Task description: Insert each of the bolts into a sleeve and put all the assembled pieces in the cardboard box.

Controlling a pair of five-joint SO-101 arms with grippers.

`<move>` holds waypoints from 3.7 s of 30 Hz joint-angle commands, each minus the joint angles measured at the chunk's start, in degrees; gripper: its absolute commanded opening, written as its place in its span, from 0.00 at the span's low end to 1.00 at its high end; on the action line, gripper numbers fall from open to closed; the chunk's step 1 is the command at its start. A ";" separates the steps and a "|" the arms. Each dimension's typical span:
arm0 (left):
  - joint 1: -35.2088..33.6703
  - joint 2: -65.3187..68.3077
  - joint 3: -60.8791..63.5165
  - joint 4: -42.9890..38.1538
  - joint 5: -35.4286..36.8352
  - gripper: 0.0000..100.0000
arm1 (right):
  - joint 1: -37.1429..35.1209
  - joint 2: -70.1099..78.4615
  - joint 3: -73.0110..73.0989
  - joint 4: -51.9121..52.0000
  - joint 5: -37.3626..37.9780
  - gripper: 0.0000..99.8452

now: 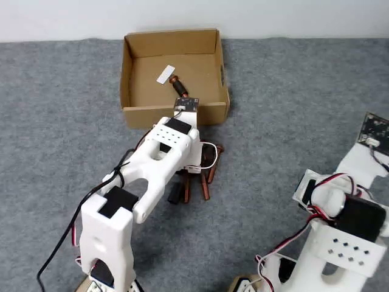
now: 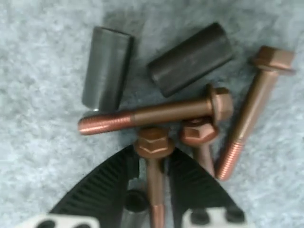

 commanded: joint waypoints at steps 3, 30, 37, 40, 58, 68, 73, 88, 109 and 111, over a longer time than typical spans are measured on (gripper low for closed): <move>-0.44 -0.88 -1.19 -0.18 -0.97 0.00 | 0.48 -0.92 -0.35 1.80 -0.62 0.01; 0.09 -60.31 9.27 13.27 2.20 0.00 | 0.48 -25.45 14.59 -3.03 5.98 0.01; 0.00 -81.41 26.51 6.86 2.73 0.00 | -4.62 -35.12 26.11 -9.01 5.98 0.01; 0.00 -89.14 29.85 4.84 2.73 0.00 | -11.56 -38.99 28.40 -9.45 5.89 0.01; 0.53 -103.47 30.37 -5.36 2.99 0.00 | -54.02 -46.64 40.62 -26.33 -10.46 0.01; 8.35 -104.00 30.81 -5.98 3.25 0.00 | -65.36 -46.29 44.31 -31.16 -6.15 0.01; 10.11 -104.26 35.91 -6.15 3.25 0.00 | -65.63 -46.29 44.22 -35.30 2.29 0.01; 10.11 -104.26 44.09 -14.51 3.16 0.00 | -65.71 -46.81 42.55 -38.46 13.01 0.01; 12.40 -104.35 43.56 -9.05 3.16 0.00 | -61.67 -46.81 42.55 -40.66 13.01 0.01; 13.45 -104.35 43.56 -9.05 3.16 0.00 | -61.76 -46.81 42.55 -40.75 13.01 0.01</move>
